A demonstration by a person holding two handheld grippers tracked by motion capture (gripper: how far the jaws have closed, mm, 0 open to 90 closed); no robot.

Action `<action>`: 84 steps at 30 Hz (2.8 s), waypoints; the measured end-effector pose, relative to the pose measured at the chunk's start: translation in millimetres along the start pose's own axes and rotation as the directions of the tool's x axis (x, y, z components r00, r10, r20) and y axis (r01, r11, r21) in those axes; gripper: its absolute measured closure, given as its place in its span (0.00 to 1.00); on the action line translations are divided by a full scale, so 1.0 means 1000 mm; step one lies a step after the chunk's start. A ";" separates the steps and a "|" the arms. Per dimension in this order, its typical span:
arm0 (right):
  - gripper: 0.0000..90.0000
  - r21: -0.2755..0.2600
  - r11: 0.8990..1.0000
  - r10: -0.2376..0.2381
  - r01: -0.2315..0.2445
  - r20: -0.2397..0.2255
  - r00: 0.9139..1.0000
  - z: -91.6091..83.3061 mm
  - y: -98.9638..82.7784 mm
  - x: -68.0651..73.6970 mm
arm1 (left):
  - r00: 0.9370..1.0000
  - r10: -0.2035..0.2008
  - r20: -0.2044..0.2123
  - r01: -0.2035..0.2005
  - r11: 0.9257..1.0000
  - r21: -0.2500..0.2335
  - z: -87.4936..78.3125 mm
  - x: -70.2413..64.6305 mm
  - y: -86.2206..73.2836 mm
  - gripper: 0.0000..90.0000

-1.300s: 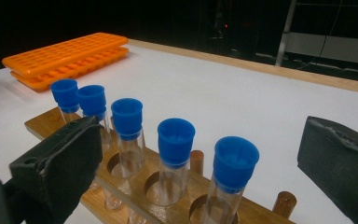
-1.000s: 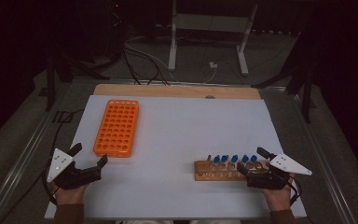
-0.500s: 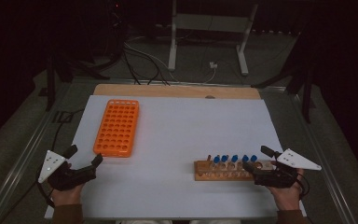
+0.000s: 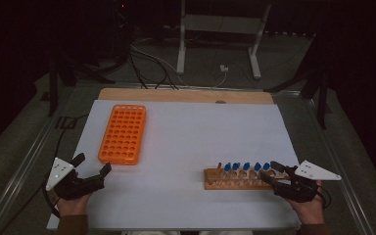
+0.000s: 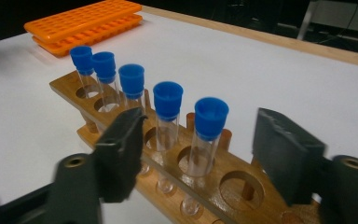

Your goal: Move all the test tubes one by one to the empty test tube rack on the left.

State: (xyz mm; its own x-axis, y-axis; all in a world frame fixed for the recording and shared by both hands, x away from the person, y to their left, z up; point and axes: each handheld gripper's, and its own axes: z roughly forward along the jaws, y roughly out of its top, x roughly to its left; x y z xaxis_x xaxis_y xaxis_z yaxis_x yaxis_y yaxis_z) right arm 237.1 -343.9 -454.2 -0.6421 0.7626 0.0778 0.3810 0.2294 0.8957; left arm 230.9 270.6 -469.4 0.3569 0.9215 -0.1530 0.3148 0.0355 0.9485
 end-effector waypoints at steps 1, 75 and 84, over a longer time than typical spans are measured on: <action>0.48 0.000 1.000 0.000 0.000 0.000 1.000 0.000 0.000 0.000 | 1.000 0.001 0.001 -0.001 1.000 0.000 0.000 0.000 0.000 0.01; 0.85 -0.051 0.994 -0.096 0.092 -0.089 0.991 0.063 0.110 0.041 | 0.967 0.154 0.205 -0.156 0.988 -0.007 0.037 -0.045 0.037 0.01; 0.85 -0.063 0.993 -0.103 0.095 -0.146 0.984 0.089 0.119 0.071 | 0.945 0.172 0.277 -0.178 0.984 -0.004 0.059 -0.071 0.044 0.01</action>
State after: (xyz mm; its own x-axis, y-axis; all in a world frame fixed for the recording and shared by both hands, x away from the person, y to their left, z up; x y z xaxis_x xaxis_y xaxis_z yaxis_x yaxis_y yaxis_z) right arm 295.8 -208.5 -380.6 -0.7682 0.6384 0.0480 0.2754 0.2618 0.9250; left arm 271.2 184.4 -433.5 0.6356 0.7698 -0.0580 0.2427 -0.1279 0.9616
